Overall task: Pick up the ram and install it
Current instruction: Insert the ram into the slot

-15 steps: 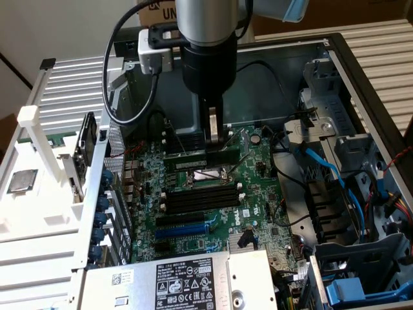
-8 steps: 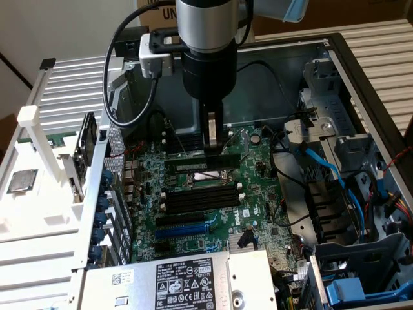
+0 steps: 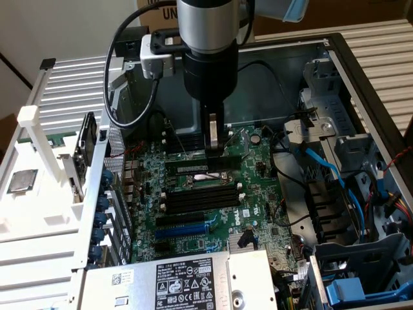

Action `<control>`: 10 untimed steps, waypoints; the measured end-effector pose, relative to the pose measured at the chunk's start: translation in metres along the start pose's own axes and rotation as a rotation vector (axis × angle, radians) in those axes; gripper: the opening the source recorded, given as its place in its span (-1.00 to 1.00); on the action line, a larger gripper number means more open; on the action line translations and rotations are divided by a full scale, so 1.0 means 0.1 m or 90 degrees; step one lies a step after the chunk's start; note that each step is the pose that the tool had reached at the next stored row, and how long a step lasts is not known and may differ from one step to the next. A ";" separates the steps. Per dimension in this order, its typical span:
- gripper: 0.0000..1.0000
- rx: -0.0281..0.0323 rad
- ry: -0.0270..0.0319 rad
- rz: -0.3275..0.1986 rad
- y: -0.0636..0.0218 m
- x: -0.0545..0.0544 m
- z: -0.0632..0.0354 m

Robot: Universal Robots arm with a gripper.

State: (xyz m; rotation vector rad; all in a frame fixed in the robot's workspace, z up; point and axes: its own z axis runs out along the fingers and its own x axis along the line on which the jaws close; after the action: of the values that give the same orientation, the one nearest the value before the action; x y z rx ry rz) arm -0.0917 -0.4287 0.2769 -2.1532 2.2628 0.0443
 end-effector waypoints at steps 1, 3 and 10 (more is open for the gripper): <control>-0.76 0.0000 0.0000 0.000 0.000 0.00 0.011; -0.76 0.0000 0.0001 0.000 -0.001 0.01 0.041; -0.76 0.0000 0.0000 0.000 -0.002 0.05 0.116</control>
State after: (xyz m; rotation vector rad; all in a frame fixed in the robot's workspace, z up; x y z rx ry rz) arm -0.0918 -0.4334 0.2652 -2.1533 2.2627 0.0442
